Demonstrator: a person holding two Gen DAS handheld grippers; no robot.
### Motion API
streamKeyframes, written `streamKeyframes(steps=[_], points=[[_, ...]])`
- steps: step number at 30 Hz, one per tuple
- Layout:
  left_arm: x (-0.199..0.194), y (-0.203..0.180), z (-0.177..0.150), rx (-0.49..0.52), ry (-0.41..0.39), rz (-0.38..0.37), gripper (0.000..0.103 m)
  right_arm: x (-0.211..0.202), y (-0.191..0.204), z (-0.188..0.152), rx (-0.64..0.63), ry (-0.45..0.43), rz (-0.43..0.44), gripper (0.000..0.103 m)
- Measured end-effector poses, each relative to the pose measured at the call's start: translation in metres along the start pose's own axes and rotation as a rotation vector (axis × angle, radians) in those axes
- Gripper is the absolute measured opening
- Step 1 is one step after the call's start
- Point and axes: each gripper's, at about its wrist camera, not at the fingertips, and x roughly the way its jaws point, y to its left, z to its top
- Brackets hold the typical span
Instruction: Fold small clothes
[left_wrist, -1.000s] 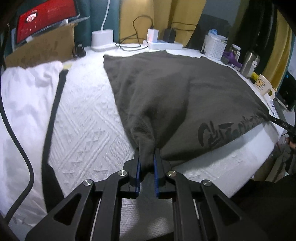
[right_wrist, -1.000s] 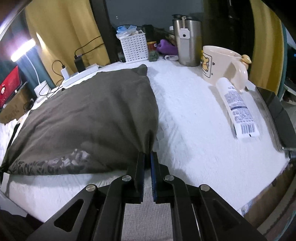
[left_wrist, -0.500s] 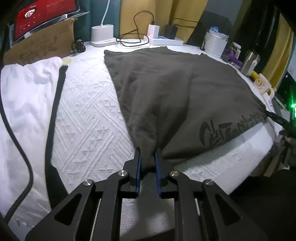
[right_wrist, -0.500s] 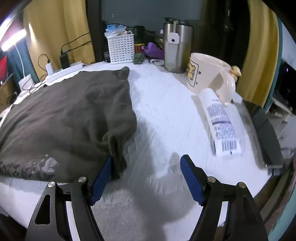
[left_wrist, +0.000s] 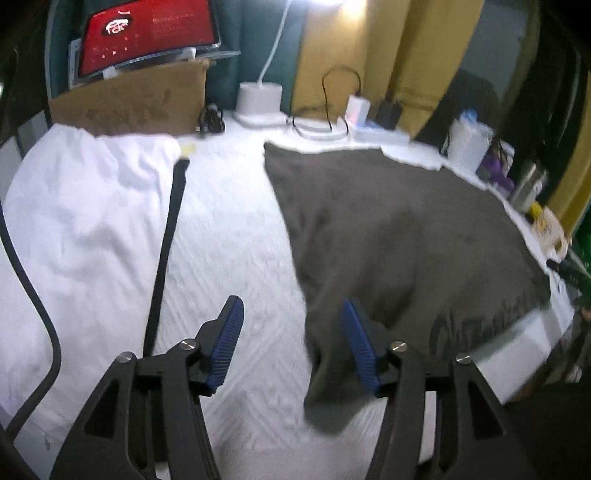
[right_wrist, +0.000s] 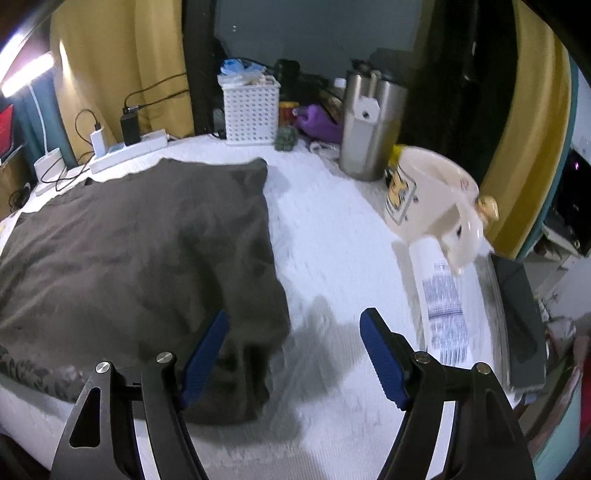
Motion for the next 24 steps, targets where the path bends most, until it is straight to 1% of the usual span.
streamKeyframes(steps=[5,11,14,18,21,22,23,24], points=[[0.024,-0.008,0.034,0.031,-0.018,0.003,0.057,0.007,0.004,0.019,-0.012,-0.015,0.020,0.076],[0.070,-0.016,0.079,0.075,-0.027,-0.010,0.057,0.030,0.006,0.038,-0.015,-0.009,0.039,0.076],[0.093,-0.017,0.098,0.098,-0.013,-0.005,0.057,0.041,0.008,0.047,-0.009,-0.013,0.057,0.076],[0.125,-0.010,0.121,0.113,-0.006,0.028,0.057,0.057,0.012,0.062,-0.011,-0.014,0.071,0.076],[0.152,-0.001,0.132,0.112,0.036,0.049,0.057,0.069,0.016,0.073,-0.018,-0.012,0.077,0.076],[0.158,0.001,0.134,0.106,0.044,0.045,0.057,0.073,0.017,0.075,-0.018,-0.010,0.079,0.076],[0.162,0.003,0.136,0.099,0.033,0.036,0.057,0.076,0.018,0.077,-0.018,-0.006,0.080,0.076],[0.163,0.003,0.137,0.101,0.018,0.036,0.050,0.079,0.019,0.079,-0.019,-0.002,0.081,0.076]])
